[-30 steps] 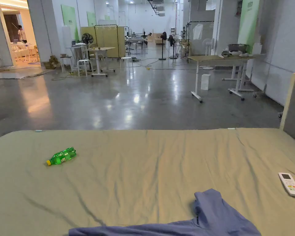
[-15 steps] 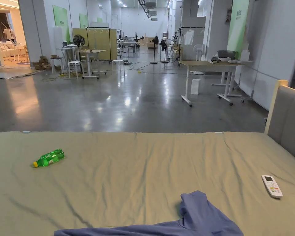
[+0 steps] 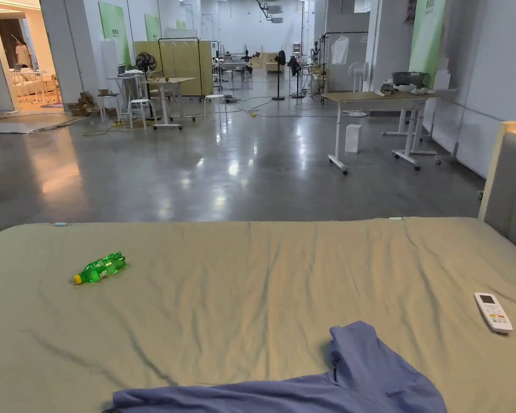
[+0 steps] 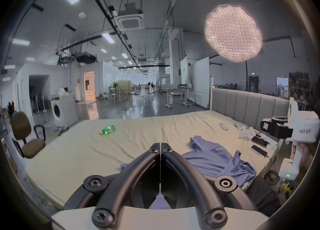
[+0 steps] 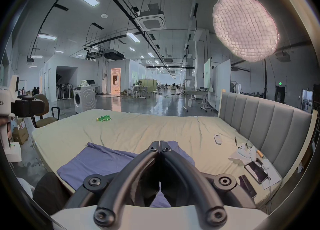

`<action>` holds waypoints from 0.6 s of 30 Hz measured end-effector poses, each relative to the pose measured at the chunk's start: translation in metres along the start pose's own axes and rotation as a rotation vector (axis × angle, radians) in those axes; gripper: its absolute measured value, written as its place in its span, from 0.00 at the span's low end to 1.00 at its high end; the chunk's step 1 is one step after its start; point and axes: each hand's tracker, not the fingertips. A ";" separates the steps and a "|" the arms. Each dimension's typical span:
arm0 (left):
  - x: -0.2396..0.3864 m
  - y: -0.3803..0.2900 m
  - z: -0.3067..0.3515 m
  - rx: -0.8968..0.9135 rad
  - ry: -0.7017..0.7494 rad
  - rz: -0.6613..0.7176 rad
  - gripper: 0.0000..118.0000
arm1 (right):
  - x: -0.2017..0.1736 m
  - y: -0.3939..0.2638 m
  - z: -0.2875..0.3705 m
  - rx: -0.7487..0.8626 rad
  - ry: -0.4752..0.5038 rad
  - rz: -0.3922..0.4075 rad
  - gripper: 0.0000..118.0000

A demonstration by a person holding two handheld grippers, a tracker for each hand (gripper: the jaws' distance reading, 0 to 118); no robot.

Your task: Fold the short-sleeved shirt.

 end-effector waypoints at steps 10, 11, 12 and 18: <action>-0.075 -0.039 -0.078 -0.120 -0.006 0.277 0.00 | 0.013 -0.035 -0.025 -0.173 0.005 -0.110 0.00; -0.080 -0.047 -0.096 -0.158 0.031 0.244 0.00 | 0.015 -0.038 -0.029 -0.207 0.003 -0.133 0.00; -0.088 -0.055 -0.117 -0.201 0.040 0.221 0.00 | 0.017 -0.039 -0.032 -0.192 0.004 -0.120 0.00; -0.142 -0.105 -0.247 -0.453 0.084 0.248 0.51 | 0.026 -0.050 -0.046 -0.259 -0.021 -0.122 0.00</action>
